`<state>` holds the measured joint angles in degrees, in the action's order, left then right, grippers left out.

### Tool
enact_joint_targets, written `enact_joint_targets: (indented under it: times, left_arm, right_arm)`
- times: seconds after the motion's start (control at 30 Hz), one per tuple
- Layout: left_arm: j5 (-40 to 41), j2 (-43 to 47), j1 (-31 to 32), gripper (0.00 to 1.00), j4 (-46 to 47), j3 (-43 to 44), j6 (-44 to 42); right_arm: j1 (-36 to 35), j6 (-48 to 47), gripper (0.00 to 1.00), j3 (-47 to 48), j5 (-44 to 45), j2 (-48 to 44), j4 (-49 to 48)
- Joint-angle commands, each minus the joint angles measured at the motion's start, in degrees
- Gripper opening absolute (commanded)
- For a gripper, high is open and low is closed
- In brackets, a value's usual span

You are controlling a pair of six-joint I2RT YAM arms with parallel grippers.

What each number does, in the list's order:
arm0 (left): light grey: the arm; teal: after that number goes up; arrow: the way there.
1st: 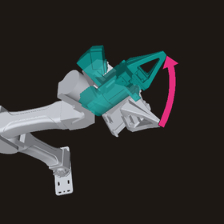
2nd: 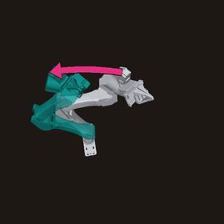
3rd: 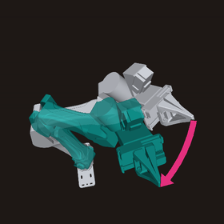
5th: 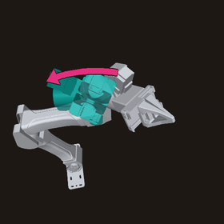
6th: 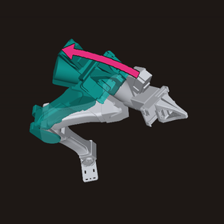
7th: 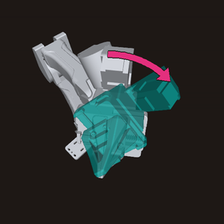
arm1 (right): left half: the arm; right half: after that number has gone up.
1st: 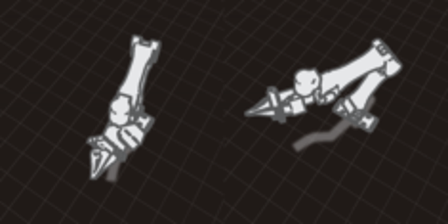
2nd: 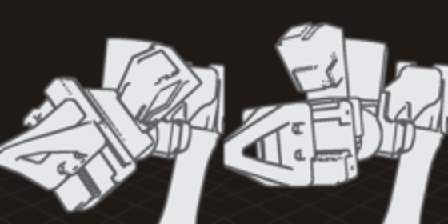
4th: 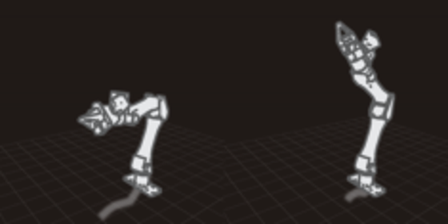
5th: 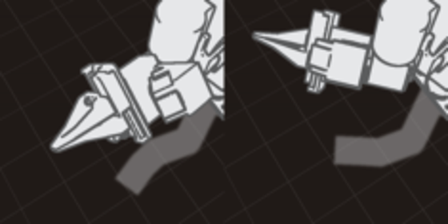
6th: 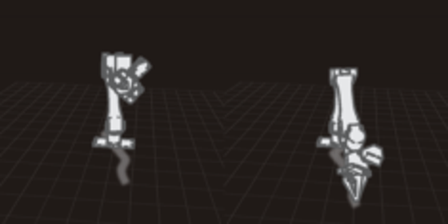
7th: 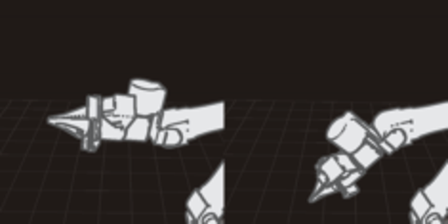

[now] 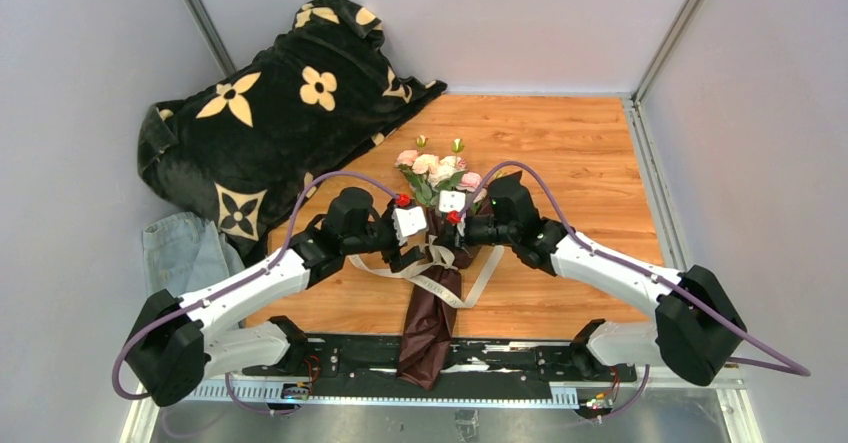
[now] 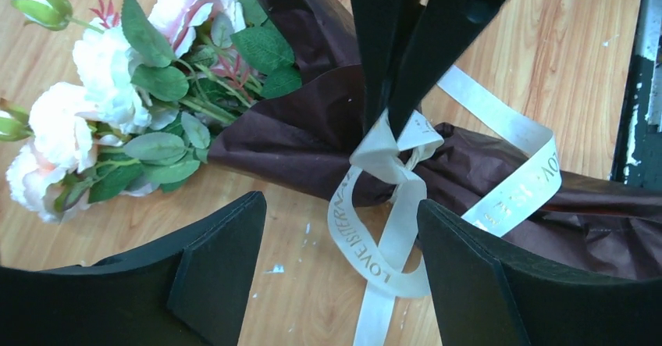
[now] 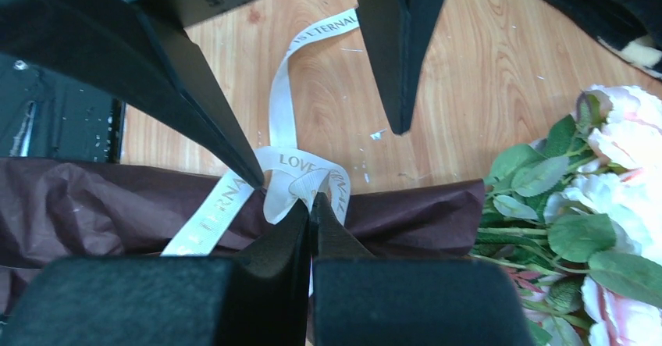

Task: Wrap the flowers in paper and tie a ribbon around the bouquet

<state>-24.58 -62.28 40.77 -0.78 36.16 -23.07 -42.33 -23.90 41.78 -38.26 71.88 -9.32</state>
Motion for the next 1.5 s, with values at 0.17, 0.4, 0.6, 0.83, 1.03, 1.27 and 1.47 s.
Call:
enact_joint_targets:
  times: [0.17, 0.4, 0.6, 0.83, 1.03, 1.27, 1.47]
  left_arm:
    - [-7.3, -2.6, -0.1, 0.74, 8.5, -1.8, -3.0]
    - [-9.8, -3.6, -0.1, 0.72, 8.2, -1.6, -1.5]
    - [-8.1, -3.6, -0.5, 0.44, 7.7, -2.0, 0.1]
    - [-6.2, -4.7, -0.5, 0.19, 10.3, -2.7, 2.3]
    - [-5.8, -4.7, -0.5, 0.05, 10.3, -3.3, 1.7]
    - [-6.2, -4.8, -0.5, 0.0, 10.3, -3.6, 1.0]
    - [-5.7, -5.8, -0.5, 0.45, 8.4, -3.5, -0.3]
  right_arm:
    - [-1.8, 3.1, 0.0, 4.6, 0.4, 2.3, 2.8]
    - [-1.7, 2.4, 0.0, 7.0, 1.6, 3.9, 6.4]
    - [-1.8, 2.0, 0.0, 6.4, 1.5, 2.9, 6.3]
    - [-1.8, 2.4, 0.0, 6.3, 1.2, 2.5, 6.8]
    - [-1.8, 1.9, 0.0, 5.9, 1.5, 1.5, 7.7]
    - [-1.8, -0.2, 0.09, 5.9, 1.5, 1.5, 10.6]
    - [-1.7, -0.3, 0.0, 5.3, 1.3, 1.8, 9.9]
